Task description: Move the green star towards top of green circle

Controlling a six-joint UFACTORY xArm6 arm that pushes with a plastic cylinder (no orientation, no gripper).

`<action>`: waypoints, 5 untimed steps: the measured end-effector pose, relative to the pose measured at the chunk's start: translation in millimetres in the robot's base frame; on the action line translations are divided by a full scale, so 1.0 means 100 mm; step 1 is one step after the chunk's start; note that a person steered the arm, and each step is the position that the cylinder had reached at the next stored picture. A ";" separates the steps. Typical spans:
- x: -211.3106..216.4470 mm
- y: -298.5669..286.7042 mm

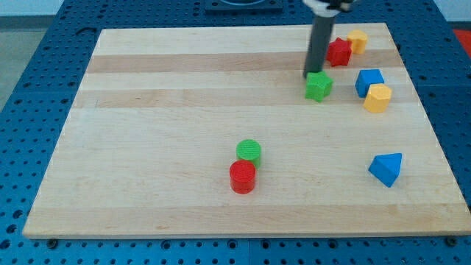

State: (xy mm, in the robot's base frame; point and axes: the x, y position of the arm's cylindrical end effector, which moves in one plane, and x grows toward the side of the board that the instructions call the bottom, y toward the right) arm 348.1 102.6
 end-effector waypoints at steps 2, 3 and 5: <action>-0.25 0.40; -0.19 0.67; 0.25 0.13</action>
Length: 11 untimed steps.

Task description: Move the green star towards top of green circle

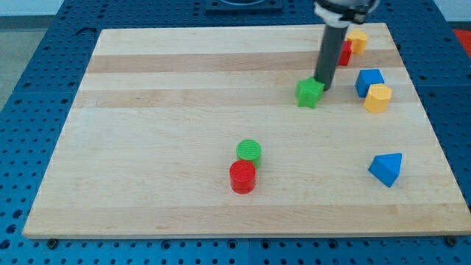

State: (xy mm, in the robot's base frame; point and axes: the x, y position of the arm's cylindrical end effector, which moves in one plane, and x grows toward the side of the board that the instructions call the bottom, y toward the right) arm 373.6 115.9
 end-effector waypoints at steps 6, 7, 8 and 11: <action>0.51 -0.62; 0.51 -0.08; 0.73 0.01; 0.80 -0.57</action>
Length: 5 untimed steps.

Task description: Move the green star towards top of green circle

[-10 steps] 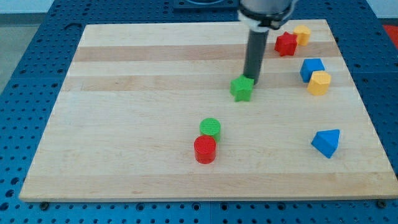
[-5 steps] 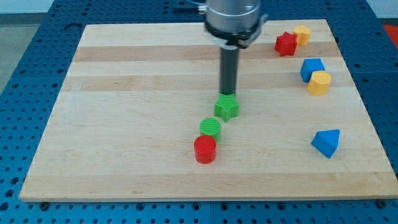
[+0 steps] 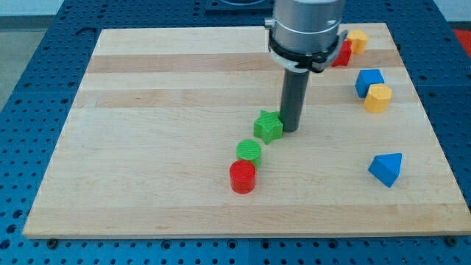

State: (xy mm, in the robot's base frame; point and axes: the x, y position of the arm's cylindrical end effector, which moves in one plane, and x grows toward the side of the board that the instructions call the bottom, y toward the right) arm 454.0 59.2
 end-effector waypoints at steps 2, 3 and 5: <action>-0.05 -0.26; -0.36 -0.27; -0.43 -0.52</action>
State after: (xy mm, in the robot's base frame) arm 410.5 7.3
